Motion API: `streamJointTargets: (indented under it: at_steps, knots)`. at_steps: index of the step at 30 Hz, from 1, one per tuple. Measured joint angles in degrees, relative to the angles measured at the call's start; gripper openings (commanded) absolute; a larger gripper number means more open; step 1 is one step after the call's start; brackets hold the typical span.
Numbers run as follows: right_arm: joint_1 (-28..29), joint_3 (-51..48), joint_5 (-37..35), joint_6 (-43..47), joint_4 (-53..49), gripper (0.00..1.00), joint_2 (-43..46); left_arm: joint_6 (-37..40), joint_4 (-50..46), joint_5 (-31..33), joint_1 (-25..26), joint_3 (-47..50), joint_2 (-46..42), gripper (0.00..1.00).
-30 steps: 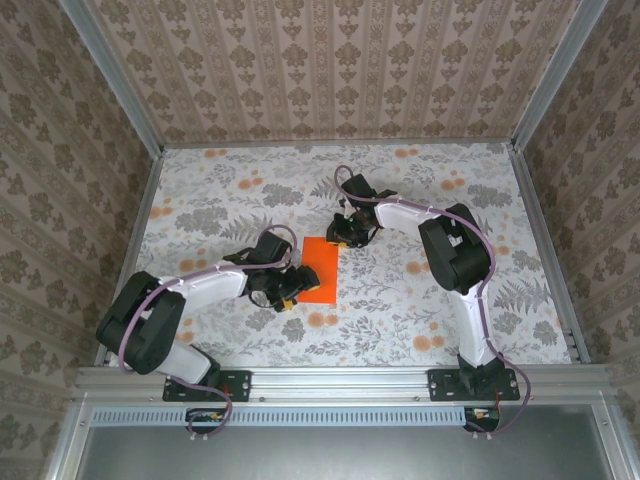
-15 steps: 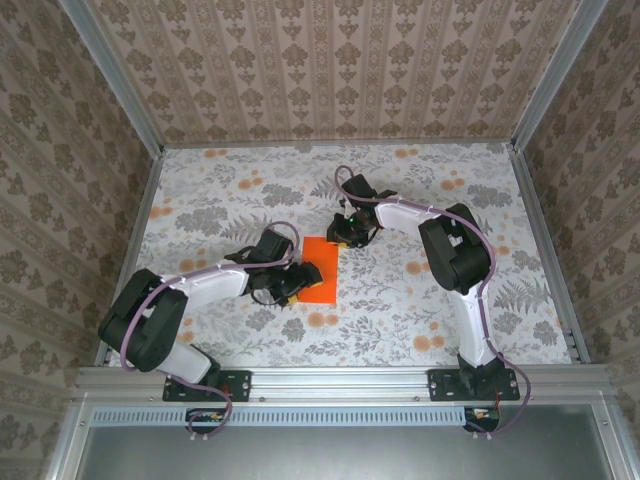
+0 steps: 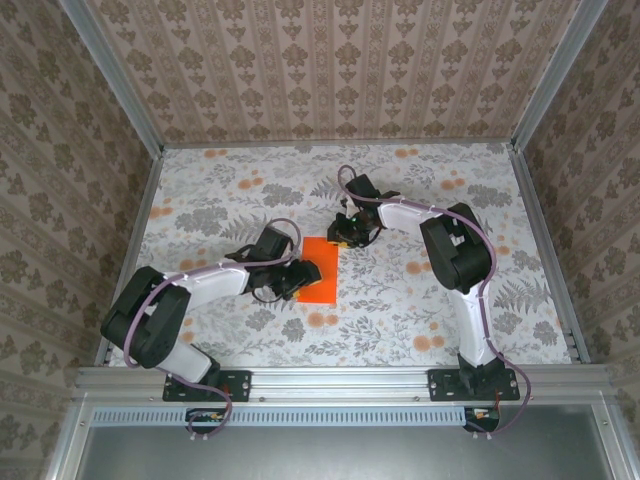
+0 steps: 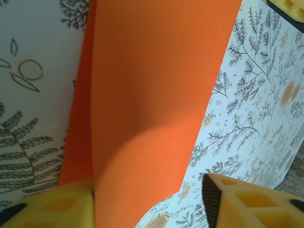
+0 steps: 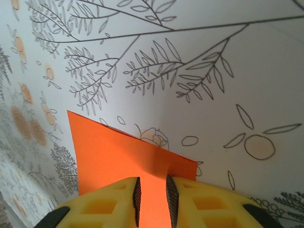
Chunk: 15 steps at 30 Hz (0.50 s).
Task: Fold a paper plane with a square sheet of paper (pick it up from the middle)
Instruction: Fold the triangle a second time at the center of the table.
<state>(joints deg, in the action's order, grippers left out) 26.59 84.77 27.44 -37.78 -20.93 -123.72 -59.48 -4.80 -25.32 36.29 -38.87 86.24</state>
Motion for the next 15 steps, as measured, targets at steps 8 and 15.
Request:
streamJointTargets:
  at_steps: [8,15]
  knots:
    - [-0.1,-6.9,4.6,1.4,3.3,0.23,6.4,0.2,1.5,0.0,-0.4,1.4,0.0,0.36]
    - [2.4,-12.3,6.1,1.8,4.1,0.13,10.9,0.2,1.8,0.0,-0.4,2.5,0.0,0.36]
